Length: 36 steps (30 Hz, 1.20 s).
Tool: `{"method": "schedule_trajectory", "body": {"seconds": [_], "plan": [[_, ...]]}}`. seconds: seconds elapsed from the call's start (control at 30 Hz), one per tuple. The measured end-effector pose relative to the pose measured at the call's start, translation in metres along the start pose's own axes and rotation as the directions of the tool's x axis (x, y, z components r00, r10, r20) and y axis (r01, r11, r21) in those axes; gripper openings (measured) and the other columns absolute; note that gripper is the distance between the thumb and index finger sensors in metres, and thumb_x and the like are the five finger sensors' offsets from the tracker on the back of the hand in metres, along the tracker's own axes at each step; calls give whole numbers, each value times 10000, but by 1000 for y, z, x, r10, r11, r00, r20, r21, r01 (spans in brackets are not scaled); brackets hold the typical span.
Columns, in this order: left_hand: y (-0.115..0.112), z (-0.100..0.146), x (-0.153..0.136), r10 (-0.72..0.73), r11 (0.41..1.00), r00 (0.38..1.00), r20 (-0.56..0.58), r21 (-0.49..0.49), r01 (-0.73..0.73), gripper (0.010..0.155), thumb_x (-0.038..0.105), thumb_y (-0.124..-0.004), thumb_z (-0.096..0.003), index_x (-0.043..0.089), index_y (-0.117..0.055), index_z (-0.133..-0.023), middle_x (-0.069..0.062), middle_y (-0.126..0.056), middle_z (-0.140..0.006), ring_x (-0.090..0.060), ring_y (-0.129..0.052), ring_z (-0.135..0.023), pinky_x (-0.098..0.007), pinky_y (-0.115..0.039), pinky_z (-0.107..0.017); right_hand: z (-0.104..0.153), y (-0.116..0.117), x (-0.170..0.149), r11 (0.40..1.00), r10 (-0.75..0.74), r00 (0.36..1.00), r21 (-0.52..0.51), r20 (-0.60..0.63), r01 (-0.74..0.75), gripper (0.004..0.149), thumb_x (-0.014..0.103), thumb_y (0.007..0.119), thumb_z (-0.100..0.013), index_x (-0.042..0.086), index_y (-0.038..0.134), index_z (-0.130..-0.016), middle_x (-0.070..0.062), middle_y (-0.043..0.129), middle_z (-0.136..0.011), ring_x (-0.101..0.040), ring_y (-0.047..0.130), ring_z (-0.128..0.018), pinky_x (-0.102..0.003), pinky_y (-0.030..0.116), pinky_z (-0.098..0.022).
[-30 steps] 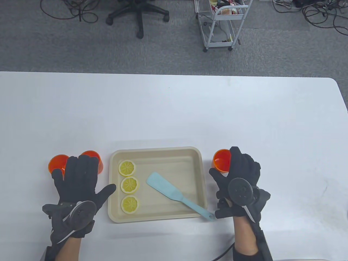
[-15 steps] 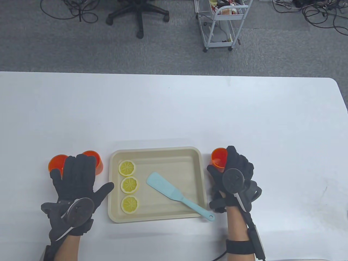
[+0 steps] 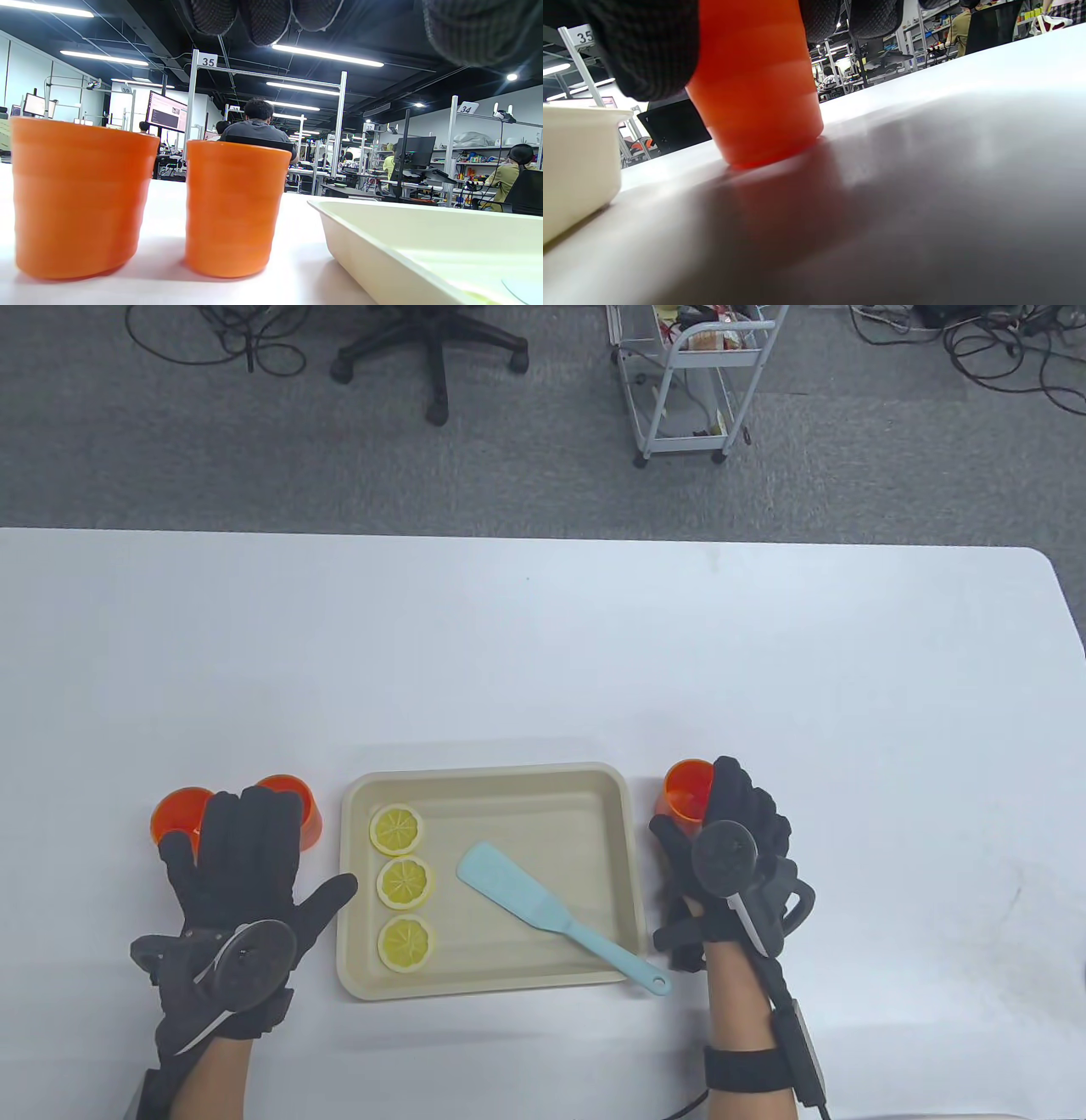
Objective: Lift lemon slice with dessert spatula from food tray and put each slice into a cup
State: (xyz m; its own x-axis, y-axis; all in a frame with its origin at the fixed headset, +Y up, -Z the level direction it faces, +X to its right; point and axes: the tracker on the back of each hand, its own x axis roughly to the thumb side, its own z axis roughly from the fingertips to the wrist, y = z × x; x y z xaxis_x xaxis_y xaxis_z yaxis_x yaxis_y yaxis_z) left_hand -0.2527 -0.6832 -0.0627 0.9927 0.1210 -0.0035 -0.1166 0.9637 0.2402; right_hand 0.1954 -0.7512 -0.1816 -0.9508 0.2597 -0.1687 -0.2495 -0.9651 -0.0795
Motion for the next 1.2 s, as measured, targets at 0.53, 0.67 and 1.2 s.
{"method": "schedule_trajectory", "body": {"seconds": [0.53,0.67,1.2], "plan": [[2,0,-1,12,1000,1000,0,15,-12,992,760,-728,-500,262,-300,-1243,-151,-347,-1322,-517,-342,-1208,-841,-274,-771,63,-85,29,980,102,979,-189,176,-69,999,588,843,-509,255,175,-1174,-107,227,-1243,-504,241,-1156,-696,251,-791],[2,1,2,8,1000,1000,9,19,-8,986,758,-727,-504,265,-300,-1242,-151,-347,-1322,-517,-341,-1209,-841,-272,-771,83,-91,48,958,157,949,-275,272,-80,982,596,838,-505,266,202,-1178,-99,249,-1248,-493,243,-1163,-699,250,-792],[20,5,-71,77,991,967,-245,121,-49,951,716,-744,-531,272,-289,-1238,-143,-329,-1322,-506,-323,-1211,-836,-269,-772,122,-68,102,929,325,805,-327,496,-174,960,604,830,-503,268,238,-1181,-86,291,-1251,-477,258,-1173,-704,251,-792]]}}
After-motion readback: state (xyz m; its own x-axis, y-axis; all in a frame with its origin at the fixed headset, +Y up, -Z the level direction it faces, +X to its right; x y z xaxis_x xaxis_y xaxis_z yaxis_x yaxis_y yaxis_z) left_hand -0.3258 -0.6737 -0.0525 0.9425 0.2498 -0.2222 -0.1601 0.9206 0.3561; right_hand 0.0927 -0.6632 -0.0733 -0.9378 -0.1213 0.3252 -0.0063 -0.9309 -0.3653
